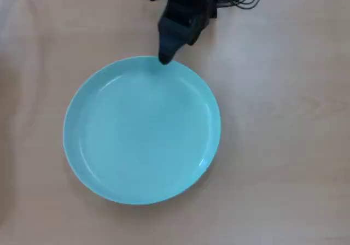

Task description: Move the green bowl from right to left

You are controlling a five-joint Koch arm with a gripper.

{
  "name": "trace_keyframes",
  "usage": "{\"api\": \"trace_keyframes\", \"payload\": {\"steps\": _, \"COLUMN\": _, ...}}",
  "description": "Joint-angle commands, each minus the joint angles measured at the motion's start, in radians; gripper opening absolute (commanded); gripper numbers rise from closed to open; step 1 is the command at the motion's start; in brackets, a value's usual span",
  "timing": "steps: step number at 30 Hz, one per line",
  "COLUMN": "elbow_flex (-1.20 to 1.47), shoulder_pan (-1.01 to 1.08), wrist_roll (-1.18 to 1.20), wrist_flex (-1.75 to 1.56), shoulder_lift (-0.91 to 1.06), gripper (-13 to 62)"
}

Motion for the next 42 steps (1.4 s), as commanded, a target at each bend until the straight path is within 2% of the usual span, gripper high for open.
{"api": "trace_keyframes", "payload": {"steps": 1, "elbow_flex": -0.009, "shoulder_pan": 0.057, "wrist_roll": 0.026, "wrist_flex": -0.002, "shoulder_lift": 0.043, "gripper": 52.8}}
{"api": "trace_keyframes", "payload": {"steps": 16, "elbow_flex": 0.098, "shoulder_pan": 0.282, "wrist_roll": -0.265, "wrist_flex": 0.014, "shoulder_lift": 0.032, "gripper": 52.8}}
{"api": "trace_keyframes", "payload": {"steps": 24, "elbow_flex": 0.100, "shoulder_pan": 0.302, "wrist_roll": -0.362, "wrist_flex": 0.009, "shoulder_lift": 0.015, "gripper": 52.6}}
{"api": "trace_keyframes", "payload": {"steps": 31, "elbow_flex": 0.089, "shoulder_pan": 0.339, "wrist_roll": -0.448, "wrist_flex": 0.009, "shoulder_lift": -0.135, "gripper": 52.6}}
{"api": "trace_keyframes", "payload": {"steps": 42, "elbow_flex": 0.084, "shoulder_pan": 0.334, "wrist_roll": -0.502, "wrist_flex": 0.008, "shoulder_lift": -0.245, "gripper": 52.6}}
